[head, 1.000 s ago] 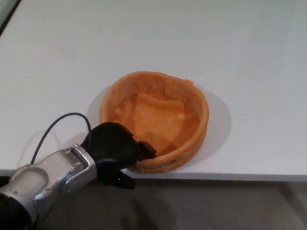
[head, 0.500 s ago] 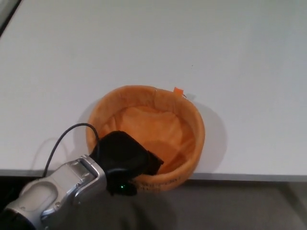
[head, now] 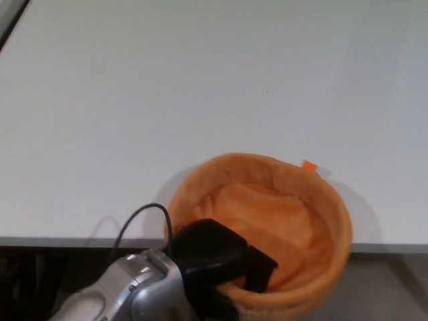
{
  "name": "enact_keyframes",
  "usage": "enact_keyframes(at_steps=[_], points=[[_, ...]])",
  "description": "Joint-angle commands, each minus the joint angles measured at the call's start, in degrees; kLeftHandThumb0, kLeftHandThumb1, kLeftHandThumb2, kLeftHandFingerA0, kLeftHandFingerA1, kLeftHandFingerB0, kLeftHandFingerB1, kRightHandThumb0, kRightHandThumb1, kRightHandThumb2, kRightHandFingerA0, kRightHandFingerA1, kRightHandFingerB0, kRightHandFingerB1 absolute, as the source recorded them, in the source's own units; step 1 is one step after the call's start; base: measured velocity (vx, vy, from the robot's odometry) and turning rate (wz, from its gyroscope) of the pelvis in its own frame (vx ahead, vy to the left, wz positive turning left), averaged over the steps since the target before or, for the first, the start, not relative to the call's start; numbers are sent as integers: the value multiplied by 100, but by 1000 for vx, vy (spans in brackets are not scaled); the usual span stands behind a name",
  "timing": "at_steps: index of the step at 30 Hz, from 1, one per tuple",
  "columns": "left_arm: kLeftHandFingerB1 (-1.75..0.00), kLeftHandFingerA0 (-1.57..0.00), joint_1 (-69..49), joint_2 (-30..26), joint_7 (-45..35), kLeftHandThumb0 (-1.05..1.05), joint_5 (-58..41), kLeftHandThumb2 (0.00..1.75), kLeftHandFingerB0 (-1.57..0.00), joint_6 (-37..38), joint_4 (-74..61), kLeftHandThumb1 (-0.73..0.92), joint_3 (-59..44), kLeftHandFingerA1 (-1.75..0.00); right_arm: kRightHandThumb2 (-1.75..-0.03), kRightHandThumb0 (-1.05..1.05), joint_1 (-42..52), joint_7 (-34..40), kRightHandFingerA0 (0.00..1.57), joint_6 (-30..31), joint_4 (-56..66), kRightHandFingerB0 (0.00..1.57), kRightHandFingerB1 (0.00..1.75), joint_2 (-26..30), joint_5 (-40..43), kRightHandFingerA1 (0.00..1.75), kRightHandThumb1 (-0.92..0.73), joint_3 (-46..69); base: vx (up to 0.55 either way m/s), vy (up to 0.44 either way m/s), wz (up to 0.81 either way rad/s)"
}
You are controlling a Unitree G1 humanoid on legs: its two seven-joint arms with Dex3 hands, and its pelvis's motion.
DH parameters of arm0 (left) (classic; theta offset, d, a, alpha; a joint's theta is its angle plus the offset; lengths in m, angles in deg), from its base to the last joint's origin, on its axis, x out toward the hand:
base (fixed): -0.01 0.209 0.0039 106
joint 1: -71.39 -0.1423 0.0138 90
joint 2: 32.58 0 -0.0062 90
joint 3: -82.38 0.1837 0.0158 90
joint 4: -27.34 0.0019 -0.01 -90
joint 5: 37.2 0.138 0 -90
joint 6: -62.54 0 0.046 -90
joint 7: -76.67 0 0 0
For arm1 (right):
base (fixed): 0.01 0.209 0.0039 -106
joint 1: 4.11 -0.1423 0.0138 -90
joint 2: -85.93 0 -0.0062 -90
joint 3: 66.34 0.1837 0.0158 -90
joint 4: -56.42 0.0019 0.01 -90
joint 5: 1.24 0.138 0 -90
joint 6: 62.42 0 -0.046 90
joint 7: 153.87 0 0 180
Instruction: A soft plate is kept in the center of the table close to the robot and the robot uses its left hand to pick up the plate, turns it upside down and places it back on the table
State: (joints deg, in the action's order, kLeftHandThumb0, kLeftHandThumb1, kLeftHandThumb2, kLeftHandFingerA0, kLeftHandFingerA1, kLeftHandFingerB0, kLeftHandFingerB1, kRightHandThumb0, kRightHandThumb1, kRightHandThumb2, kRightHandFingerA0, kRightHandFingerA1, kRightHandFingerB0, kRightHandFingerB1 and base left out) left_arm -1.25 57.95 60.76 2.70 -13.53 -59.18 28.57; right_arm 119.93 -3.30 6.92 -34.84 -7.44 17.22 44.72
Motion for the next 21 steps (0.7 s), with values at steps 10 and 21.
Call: enact_keyframes(at_steps=[10, 21], points=[[-175, -103, -299, 1660, -1647, -29, -3508, 79, -82, -1925, -1487, 45, -618, -175, -67, -66, 14, -142, 46, -105, -345, 24, 29, 169, 16, 35, -86, 75, 0, 0, 0], [-139, -128, 262, 4014, -861, -27, -5428, 88, -117, -3591, -1773, 35, -1841, -145, -102, -69, 287, -2, 35, 257, 141, 13, 43, 233, -158, 50, -72, -2, 0, 0, 0]])
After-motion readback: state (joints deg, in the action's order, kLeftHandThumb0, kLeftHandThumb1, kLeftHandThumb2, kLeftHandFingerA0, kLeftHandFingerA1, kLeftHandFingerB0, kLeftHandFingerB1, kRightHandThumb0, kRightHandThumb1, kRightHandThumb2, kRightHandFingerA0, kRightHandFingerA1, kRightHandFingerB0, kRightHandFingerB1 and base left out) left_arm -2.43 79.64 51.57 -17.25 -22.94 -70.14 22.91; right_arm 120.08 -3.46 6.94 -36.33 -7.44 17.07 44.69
